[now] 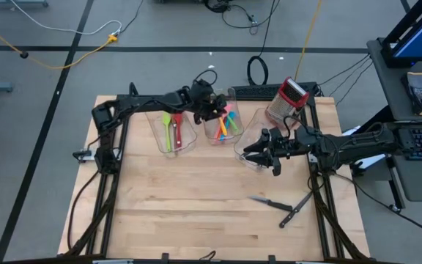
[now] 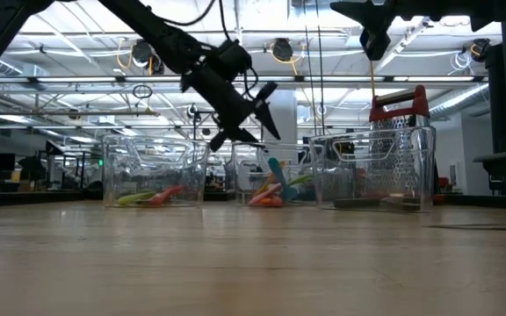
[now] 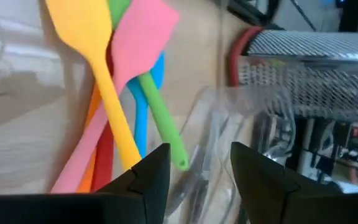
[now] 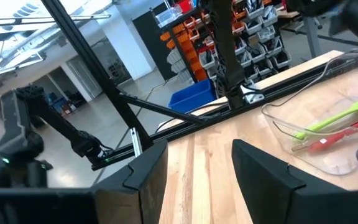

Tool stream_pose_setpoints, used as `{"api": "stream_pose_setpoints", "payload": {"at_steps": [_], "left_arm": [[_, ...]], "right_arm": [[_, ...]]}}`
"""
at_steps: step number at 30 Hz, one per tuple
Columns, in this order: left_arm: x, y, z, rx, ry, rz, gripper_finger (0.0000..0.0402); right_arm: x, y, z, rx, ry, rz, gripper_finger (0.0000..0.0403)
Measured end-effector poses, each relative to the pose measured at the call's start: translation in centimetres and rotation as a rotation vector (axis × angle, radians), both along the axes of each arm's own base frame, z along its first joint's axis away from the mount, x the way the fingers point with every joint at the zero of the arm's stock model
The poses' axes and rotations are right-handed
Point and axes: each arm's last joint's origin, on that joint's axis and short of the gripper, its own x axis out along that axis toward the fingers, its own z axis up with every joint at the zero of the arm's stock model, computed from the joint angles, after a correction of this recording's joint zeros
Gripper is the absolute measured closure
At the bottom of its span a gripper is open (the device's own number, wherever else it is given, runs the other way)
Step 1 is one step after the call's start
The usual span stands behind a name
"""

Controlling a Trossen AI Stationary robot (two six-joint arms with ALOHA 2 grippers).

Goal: Pick & Place Kitchen Items
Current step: Put the silver kitchen knife in the right bin

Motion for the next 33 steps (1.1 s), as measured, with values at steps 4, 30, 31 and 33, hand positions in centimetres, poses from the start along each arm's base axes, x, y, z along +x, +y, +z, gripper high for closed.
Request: {"api": "stream_pose_setpoints", "payload": {"at_steps": [4, 30, 31, 33], "left_arm": [[-0.1, -1.6, 2.4, 0.084, -0.03, -0.051, 0.0229], [1.0, -10.9, 2.3, 0.288, 0.239, -0.043, 0.0229], [1.1, -10.9, 2.4, 0.281, 0.228, -0.049, 0.0229], [1.3, -11.0, 2.5, 0.281, 0.201, -0.056, 0.0229]], "right_arm": [[0.0, 0.0, 0.0, -0.003, 0.0, 0.0, 0.0232], [0.0, 0.0, 0.0, -0.01, -0.001, -0.004, 0.0232], [0.0, 0.0, 0.0, -0.01, -0.001, -0.004, 0.0232], [0.0, 0.0, 0.0, -0.01, 0.0, -0.005, 0.0232]]}}
